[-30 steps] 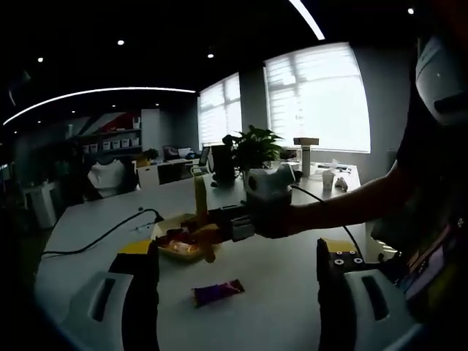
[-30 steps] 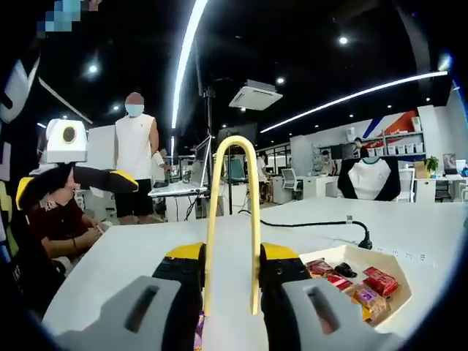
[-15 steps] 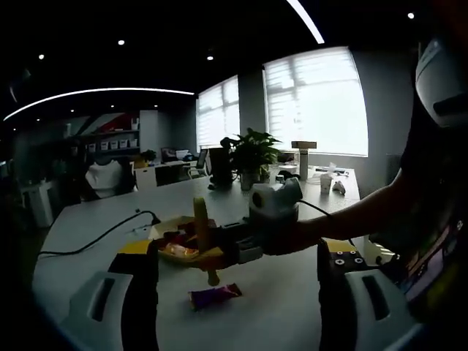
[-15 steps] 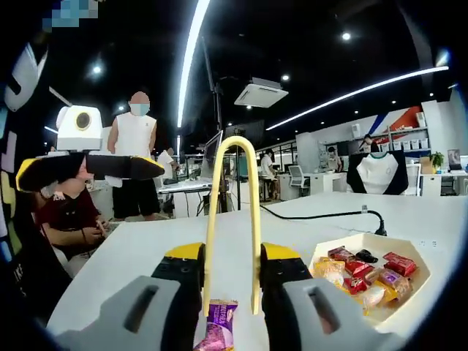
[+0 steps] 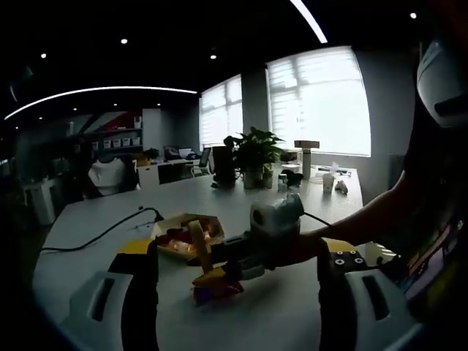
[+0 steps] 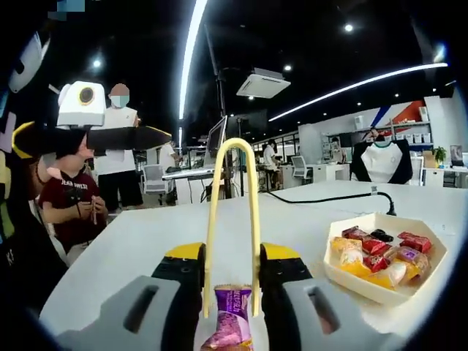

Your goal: Place the target food into the container with the food tongs after gripping and lifting it, then release it inside without dropping or visibly crushing the food.

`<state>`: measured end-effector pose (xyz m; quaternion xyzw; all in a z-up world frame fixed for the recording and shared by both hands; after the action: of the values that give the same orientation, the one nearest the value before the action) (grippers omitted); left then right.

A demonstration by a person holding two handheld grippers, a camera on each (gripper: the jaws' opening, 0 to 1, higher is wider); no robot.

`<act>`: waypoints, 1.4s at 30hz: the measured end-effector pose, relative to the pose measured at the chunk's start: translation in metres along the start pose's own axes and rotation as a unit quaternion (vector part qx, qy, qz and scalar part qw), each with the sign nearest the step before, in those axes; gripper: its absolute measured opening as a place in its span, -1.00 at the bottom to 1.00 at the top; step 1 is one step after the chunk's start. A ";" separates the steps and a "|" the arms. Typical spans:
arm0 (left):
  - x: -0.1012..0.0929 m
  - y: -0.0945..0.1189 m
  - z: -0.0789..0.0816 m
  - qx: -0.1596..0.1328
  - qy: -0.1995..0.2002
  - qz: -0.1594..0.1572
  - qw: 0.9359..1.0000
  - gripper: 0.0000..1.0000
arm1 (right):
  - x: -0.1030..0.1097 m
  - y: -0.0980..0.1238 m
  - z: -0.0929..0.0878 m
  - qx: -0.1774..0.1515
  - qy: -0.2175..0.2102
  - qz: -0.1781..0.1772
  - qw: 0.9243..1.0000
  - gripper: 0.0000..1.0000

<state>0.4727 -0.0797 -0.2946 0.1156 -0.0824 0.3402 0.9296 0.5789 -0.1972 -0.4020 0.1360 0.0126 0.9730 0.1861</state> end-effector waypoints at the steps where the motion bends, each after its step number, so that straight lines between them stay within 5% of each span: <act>1: 0.000 0.000 0.000 0.000 0.000 0.001 1.000 0.91 | 0.000 0.000 -0.001 0.002 0.004 0.002 1.000 -0.49; 5: 0.000 0.000 0.000 0.001 0.001 0.002 1.000 0.91 | 0.001 0.001 -0.004 0.010 0.058 -0.003 0.998 -0.59; 25: 0.001 -0.002 -0.001 0.005 0.001 0.004 1.000 0.90 | 0.004 0.006 -0.001 -0.024 0.021 -0.003 0.999 -0.68; 42: 0.000 -0.001 -0.002 0.006 0.000 0.002 1.000 0.91 | 0.005 0.014 0.024 -0.055 0.005 -0.017 0.998 -0.67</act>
<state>0.4735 -0.0796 -0.2962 0.1205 -0.0804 0.3422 0.9284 0.5756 -0.2091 -0.3765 0.1206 -0.0373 0.9696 0.2097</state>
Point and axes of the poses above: the point that each gripper's makers call its tool centre point, and the gripper's own axes: y roughly backward along the fingers, x roughly to its left, z roughly out of its top, the point moved 8 cm from there along y, roughly backward along the fingers, and after that the axes turned 12 degrees about -y, right-handed, at the moved point
